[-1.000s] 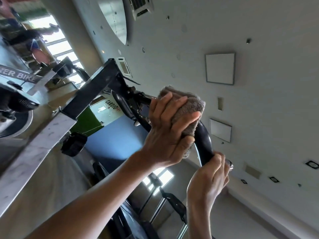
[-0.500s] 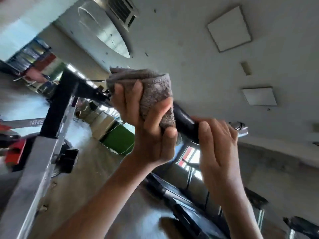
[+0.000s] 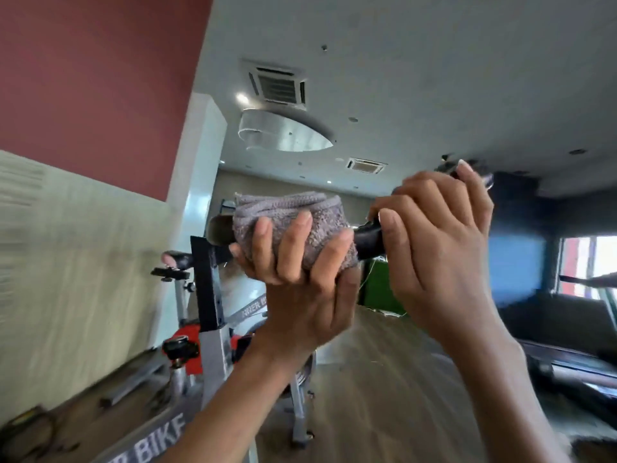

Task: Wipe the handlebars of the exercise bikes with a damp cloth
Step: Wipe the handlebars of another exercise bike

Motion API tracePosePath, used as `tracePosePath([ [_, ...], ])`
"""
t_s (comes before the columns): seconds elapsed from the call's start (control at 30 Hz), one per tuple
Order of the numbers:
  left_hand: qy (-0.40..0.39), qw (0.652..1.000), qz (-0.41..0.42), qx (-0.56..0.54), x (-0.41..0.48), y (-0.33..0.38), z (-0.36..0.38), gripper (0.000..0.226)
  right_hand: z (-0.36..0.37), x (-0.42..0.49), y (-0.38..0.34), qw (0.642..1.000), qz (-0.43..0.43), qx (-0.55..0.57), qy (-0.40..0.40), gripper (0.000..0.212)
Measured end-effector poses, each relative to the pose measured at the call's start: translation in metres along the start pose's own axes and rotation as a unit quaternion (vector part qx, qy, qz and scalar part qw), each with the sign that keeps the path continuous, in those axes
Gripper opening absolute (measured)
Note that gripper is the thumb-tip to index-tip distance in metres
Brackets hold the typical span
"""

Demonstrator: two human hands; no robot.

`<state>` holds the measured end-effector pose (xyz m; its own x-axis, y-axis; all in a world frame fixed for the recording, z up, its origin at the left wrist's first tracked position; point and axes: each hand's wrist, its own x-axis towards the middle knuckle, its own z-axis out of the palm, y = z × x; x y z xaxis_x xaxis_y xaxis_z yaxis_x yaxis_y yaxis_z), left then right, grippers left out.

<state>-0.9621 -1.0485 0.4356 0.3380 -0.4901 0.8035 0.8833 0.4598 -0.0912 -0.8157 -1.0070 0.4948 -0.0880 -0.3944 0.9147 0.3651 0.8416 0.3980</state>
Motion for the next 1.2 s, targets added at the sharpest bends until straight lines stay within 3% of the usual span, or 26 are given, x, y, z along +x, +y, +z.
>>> tracePosePath([
  [0.17, -0.07, 0.996, 0.049, 0.026, 0.016, -0.011, -0.026, 0.032, -0.008, 0.002, 0.006, 1.0, -0.018, 0.007, -0.024, 0.034],
  [0.37, -0.179, 0.984, -0.004, 0.012, 0.054, 0.018, -0.049, 0.035, -0.006, 0.004, -0.005, 1.0, 0.017, -0.004, -0.019, 0.033],
  [0.5, -0.252, 0.967, 0.04, -0.013, 0.068, 0.007, -0.059, 0.035, -0.018, 0.004, 0.003, 0.996, -0.018, -0.022, -0.08, 0.035],
  [0.63, -0.272, 0.962, 0.001, -0.025, 0.077, -0.036, -0.074, 0.036, -0.028, 0.009, -0.003, 0.993, -0.017, -0.038, -0.11, 0.035],
  [0.9, -0.282, 0.958, -0.021, -0.046, 0.081, -0.035, -0.077, 0.032, -0.032, 0.018, -0.023, 0.982, 0.005, -0.119, -0.147, 0.035],
  [1.2, -0.375, 0.919, -0.101, -0.062, 0.095, -0.029, -0.089, 0.028, -0.04, 0.018, -0.034, 0.977, -0.006, -0.124, -0.175, 0.029],
])
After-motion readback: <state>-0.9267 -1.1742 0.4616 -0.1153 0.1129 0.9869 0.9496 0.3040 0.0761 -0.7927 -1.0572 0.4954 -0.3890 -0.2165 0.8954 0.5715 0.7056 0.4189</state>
